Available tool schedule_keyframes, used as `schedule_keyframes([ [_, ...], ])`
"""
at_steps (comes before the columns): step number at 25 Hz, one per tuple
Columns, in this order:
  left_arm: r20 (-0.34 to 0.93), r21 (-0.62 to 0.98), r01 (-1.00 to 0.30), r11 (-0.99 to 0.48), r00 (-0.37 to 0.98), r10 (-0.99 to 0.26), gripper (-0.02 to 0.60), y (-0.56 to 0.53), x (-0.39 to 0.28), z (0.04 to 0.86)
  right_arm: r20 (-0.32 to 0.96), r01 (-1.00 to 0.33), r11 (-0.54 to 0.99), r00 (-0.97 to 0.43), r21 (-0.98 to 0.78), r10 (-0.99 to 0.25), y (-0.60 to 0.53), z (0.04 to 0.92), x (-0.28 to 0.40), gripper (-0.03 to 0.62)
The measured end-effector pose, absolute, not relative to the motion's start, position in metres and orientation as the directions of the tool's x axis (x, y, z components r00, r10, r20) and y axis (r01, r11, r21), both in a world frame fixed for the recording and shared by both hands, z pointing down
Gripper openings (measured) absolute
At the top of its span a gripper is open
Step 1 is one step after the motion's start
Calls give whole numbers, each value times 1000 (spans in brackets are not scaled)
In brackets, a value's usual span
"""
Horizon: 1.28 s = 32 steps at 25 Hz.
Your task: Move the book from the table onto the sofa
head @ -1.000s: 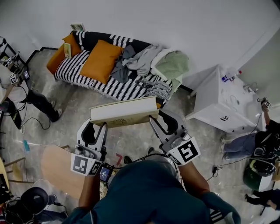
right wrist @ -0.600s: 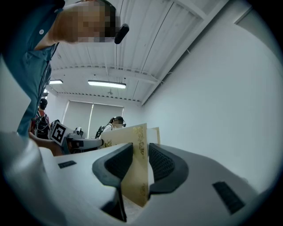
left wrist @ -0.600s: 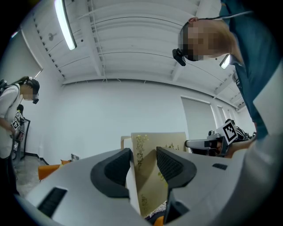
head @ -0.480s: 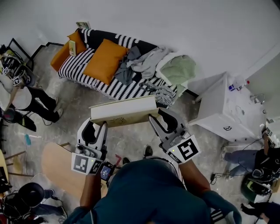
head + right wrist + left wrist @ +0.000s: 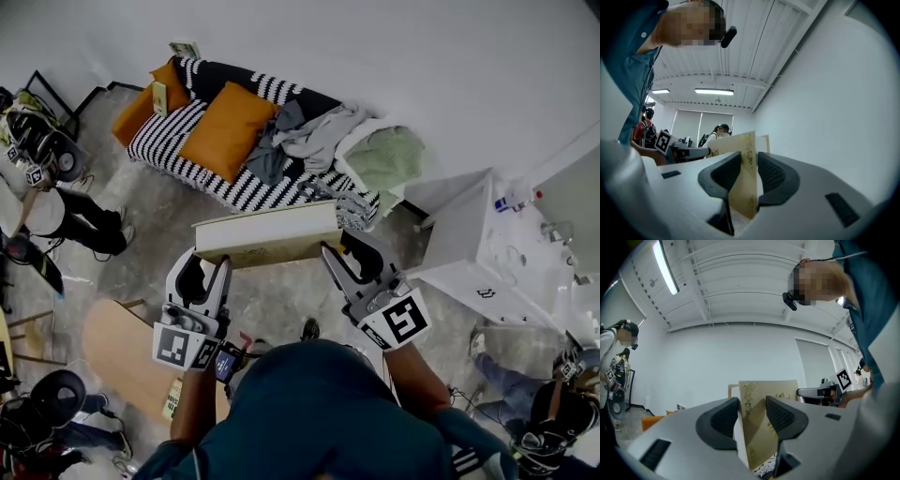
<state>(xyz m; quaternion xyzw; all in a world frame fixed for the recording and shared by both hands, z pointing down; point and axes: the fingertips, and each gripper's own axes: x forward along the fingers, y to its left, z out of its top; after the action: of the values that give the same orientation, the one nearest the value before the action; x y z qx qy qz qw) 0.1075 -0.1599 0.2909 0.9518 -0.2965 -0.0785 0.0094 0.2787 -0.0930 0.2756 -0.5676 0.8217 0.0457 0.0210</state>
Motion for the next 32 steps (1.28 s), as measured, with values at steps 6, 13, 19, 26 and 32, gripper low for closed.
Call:
schedule_keyframes([
  [6,-117,79,-586,-807,798,-591,178,-162,115,298,-85,-926,375,-378,55,-922,-105,278,290,124],
  [13,-116,80,-543,-836,828,-549,178,-202,113,303,-73,-947,320,-322,40,-944,-135,285,284,124],
  [19,-128,76,-498,-864,854,-504,178,-238,103,296,-85,-962,267,-270,48,-959,-163,276,271,124],
  [26,-117,88,-471,-878,870,-479,178,-280,90,301,-64,-970,238,-240,40,-969,-200,282,255,124],
  [32,-145,101,-459,-882,871,-470,176,-314,69,294,-67,-971,231,-235,59,-970,-236,273,233,124],
])
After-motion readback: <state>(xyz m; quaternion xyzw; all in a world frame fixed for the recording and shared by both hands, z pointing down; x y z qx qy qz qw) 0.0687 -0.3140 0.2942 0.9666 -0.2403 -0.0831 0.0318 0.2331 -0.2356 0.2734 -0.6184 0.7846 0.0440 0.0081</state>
